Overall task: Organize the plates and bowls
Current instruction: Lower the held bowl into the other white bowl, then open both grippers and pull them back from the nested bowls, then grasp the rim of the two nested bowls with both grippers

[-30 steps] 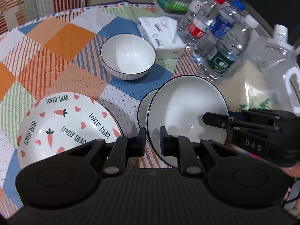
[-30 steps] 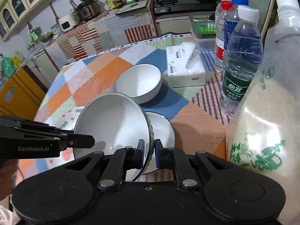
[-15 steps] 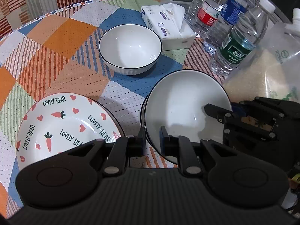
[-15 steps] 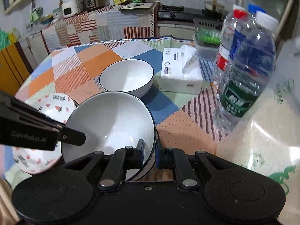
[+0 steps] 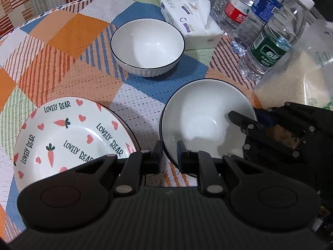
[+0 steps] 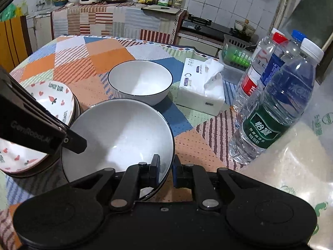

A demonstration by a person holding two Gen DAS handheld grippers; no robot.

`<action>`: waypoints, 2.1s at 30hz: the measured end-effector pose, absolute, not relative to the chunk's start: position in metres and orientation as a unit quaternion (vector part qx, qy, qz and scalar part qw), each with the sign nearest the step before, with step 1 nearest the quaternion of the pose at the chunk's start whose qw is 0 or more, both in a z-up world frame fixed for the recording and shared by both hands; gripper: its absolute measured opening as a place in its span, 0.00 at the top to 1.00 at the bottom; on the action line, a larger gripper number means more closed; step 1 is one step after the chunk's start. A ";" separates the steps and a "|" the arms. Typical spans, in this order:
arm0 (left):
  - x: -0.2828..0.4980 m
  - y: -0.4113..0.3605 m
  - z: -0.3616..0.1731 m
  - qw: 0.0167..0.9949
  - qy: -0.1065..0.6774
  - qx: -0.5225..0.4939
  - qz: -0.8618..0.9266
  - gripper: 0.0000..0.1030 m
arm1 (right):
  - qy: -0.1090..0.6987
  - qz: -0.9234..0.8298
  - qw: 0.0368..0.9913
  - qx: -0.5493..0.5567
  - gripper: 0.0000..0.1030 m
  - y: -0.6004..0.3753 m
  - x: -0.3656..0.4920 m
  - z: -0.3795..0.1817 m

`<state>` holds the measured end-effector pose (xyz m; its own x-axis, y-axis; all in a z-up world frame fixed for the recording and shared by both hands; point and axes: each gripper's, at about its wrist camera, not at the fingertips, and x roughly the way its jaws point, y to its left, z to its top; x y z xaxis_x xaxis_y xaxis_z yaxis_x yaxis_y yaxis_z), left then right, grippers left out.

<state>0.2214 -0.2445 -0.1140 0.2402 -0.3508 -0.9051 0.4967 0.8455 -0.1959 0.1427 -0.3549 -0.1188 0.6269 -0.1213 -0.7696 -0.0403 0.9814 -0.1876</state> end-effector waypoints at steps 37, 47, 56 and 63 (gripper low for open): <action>0.281 -0.188 -0.058 0.840 0.470 -0.023 -0.271 0.63 | 0.490 0.073 0.848 0.189 0.64 -0.405 0.226 -0.036; 0.319 -0.200 -0.091 0.837 0.487 -0.029 -0.248 0.59 | 0.522 0.013 0.816 0.248 0.61 -0.415 0.277 -0.092; 0.346 -0.216 -0.131 0.832 0.514 -0.056 -0.203 0.58 | 0.510 -0.028 0.821 0.255 0.61 -0.422 0.308 -0.133; 0.349 -0.229 -0.150 0.827 0.523 -0.060 -0.197 0.62 | 0.512 -0.033 0.824 0.242 0.74 -0.425 0.317 -0.149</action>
<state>0.3494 -0.2288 -0.1499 0.3756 -0.3887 -0.8413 0.2643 0.9150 -0.3048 0.3172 -0.4254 -0.1490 0.4735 0.1928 -0.8594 0.3023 0.8809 0.3641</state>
